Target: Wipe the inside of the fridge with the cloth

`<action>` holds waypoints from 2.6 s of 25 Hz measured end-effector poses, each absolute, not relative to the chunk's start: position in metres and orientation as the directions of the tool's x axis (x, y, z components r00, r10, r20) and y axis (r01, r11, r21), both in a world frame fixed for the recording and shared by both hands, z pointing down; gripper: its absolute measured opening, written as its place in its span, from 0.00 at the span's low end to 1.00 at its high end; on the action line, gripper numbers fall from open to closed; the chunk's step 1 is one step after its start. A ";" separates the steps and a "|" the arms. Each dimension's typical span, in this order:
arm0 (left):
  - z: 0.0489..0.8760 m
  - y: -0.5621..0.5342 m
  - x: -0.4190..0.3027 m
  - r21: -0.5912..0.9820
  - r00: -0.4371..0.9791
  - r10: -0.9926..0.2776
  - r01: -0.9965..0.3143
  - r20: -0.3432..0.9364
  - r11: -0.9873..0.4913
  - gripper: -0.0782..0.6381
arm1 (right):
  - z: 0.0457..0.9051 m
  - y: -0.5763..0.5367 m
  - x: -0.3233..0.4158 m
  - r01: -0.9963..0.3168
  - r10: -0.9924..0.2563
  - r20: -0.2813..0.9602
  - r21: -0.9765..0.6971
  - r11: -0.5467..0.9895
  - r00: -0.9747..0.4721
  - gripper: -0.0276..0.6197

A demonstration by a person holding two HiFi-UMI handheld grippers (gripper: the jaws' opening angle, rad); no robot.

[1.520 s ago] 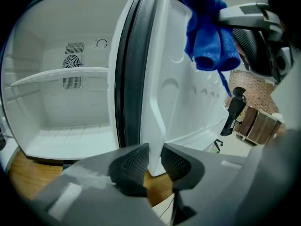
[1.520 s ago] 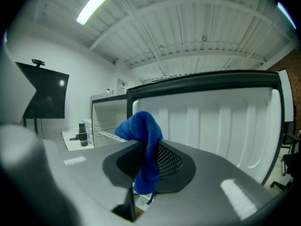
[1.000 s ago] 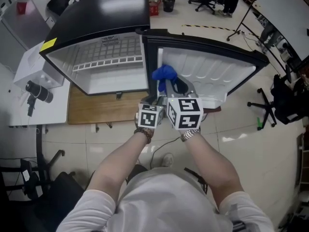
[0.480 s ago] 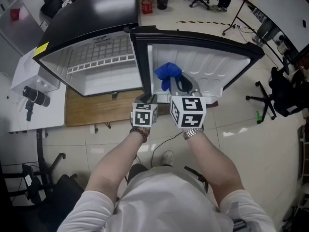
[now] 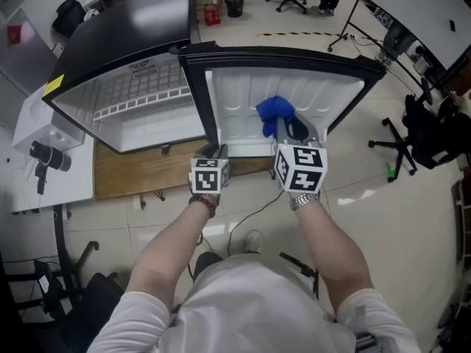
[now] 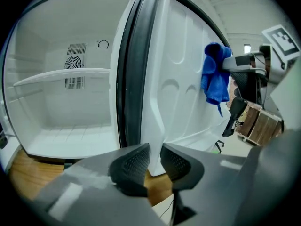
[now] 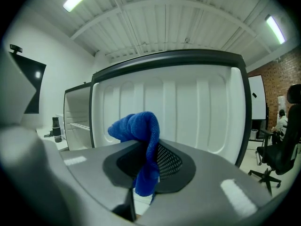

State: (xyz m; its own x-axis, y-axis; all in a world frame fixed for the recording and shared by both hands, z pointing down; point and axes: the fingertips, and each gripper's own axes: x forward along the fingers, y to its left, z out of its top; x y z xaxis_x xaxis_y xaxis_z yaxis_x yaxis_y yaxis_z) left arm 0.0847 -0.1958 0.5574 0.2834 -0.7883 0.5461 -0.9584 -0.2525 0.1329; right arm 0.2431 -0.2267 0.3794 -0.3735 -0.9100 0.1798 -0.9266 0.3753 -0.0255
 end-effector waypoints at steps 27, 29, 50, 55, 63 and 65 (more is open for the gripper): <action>0.556 -0.195 0.084 0.126 0.260 -0.793 -0.965 0.551 -0.228 0.21 | 0.381 -0.236 0.381 -0.988 -0.971 0.185 0.008 0.153 -0.149 0.12; 0.556 -0.195 0.086 0.132 0.264 -0.791 -0.964 0.552 -0.230 0.21 | 0.379 -0.228 0.372 -0.984 -0.969 0.173 0.007 0.179 -0.175 0.12; 0.553 -0.191 0.089 0.130 0.348 -0.742 -0.932 0.573 -0.337 0.21 | 0.452 -0.210 0.124 -0.820 -0.788 0.241 -0.076 0.568 -0.567 0.12; 0.552 -0.192 0.088 0.141 0.361 -0.745 -0.929 0.561 -0.343 0.22 | 0.459 -0.217 0.119 -0.828 -0.801 0.237 -0.029 0.561 -0.551 0.12; 0.551 -0.192 0.088 0.145 0.356 -0.760 -0.932 0.544 -0.333 0.22 | 0.460 -0.221 0.147 -0.850 -0.826 0.238 0.004 0.527 -0.511 0.12; 0.550 -0.192 0.087 0.139 0.353 -0.763 -0.933 0.541 -0.333 0.22 | 0.462 -0.222 0.157 -0.857 -0.832 0.239 0.005 0.516 -0.500 0.12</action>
